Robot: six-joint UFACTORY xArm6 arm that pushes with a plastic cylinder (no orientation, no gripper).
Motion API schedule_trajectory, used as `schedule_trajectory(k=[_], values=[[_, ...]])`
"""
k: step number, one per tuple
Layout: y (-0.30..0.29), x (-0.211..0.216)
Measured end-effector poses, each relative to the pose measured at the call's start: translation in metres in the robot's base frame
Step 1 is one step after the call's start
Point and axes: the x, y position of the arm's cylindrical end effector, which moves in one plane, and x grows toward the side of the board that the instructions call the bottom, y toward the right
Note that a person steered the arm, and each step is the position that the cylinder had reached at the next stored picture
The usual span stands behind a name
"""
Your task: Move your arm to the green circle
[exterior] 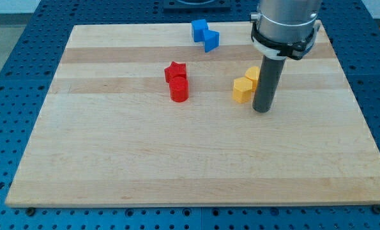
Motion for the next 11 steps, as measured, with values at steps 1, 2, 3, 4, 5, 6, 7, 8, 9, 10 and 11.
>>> schedule_trajectory(k=[1, 2, 3, 4, 5, 6, 7, 8, 9, 10, 11], values=[[0.012, -0.004], [0.025, -0.021], [0.029, -0.043], [0.039, -0.064], [0.032, -0.095], [0.025, -0.124], [0.01, -0.147], [0.01, -0.147], [0.008, -0.161], [0.006, -0.18], [0.005, -0.192]])
